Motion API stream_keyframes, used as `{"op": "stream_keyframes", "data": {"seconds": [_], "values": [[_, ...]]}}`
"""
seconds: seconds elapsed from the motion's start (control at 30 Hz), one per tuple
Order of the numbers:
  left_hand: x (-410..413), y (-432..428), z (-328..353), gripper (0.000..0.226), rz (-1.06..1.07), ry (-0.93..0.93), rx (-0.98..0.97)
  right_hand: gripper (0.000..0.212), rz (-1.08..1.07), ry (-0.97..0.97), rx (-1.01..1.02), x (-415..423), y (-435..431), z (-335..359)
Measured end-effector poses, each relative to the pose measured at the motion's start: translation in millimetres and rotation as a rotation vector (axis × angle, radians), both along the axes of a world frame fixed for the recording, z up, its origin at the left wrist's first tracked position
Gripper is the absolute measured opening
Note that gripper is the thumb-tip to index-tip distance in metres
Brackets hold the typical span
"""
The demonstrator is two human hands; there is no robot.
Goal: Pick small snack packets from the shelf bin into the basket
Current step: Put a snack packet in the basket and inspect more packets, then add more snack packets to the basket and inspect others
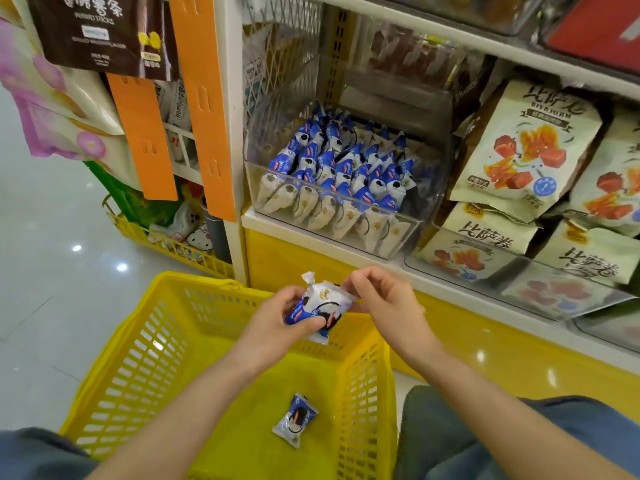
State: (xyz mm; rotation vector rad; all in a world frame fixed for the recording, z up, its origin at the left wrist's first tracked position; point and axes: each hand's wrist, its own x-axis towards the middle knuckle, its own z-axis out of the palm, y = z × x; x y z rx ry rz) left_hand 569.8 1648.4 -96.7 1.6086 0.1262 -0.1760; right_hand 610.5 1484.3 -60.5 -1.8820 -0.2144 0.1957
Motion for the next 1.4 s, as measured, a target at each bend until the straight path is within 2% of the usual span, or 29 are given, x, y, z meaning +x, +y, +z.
{"op": "stream_keyframes", "data": {"seconds": [0.03,0.13,0.2,0.23,0.37,0.63,0.73,0.83,0.93,1.03,1.13,1.3,1.4], "values": [[-0.5,-3.0,-11.9,0.025,0.011,0.034,0.009,0.02,-0.066,-0.001,-0.047,0.3,-7.2,-12.0],[-6.0,-11.5,-56.1,0.02,0.067,0.156,0.035,0.019,-0.199,-0.075,-0.407,3.2,-34.8,-55.8],[-13.0,-16.9,-89.1,0.021,0.097,0.238,0.064,0.032,-0.231,-0.034,-0.584,1.6,-52.5,-86.4],[-17.5,-18.2,-105.1,0.021,0.104,0.275,0.089,0.039,-0.244,0.015,-0.598,-1.3,-58.0,-99.4],[-31.3,-13.8,-164.8,0.021,0.097,0.416,0.297,0.044,-0.285,0.138,-0.495,-16.0,-57.2,-140.2],[-28.0,-9.1,-237.7,0.036,0.076,0.559,0.501,0.038,-0.427,0.079,-0.198,-27.3,-52.3,-162.5],[-18.6,-11.5,-260.9,0.036,0.09,0.57,0.51,0.032,-0.426,0.104,-0.172,-26.0,-53.3,-165.1],[-13.8,-13.5,-280.8,0.039,0.061,0.603,0.532,0.036,-0.45,0.162,-0.153,-25.9,-54.6,-169.6],[-12.2,-13.4,-292.4,0.042,-0.016,0.608,0.635,0.037,-0.455,0.17,-0.145,-26.5,-55.2,-171.8],[-9.8,-11.0,-289.6,0.04,-0.101,0.572,0.815,0.037,-0.461,0.172,-0.131,-26.0,-55.3,-172.0],[-0.8,-10.4,-269.2,0.039,-0.066,0.461,0.881,0.036,-0.478,0.16,-0.109,-25.6,-55.1,-172.1],[27.4,-25.3,-195.4,0.028,0.202,0.001,0.767,0.027,-0.489,0.121,-0.159,-27.7,-53.5,-167.2],[34.8,-32.6,-156.6,0.025,0.26,-0.169,0.802,0.031,-0.439,0.054,-0.266,-29.5,-54.8,-164.7]]}}
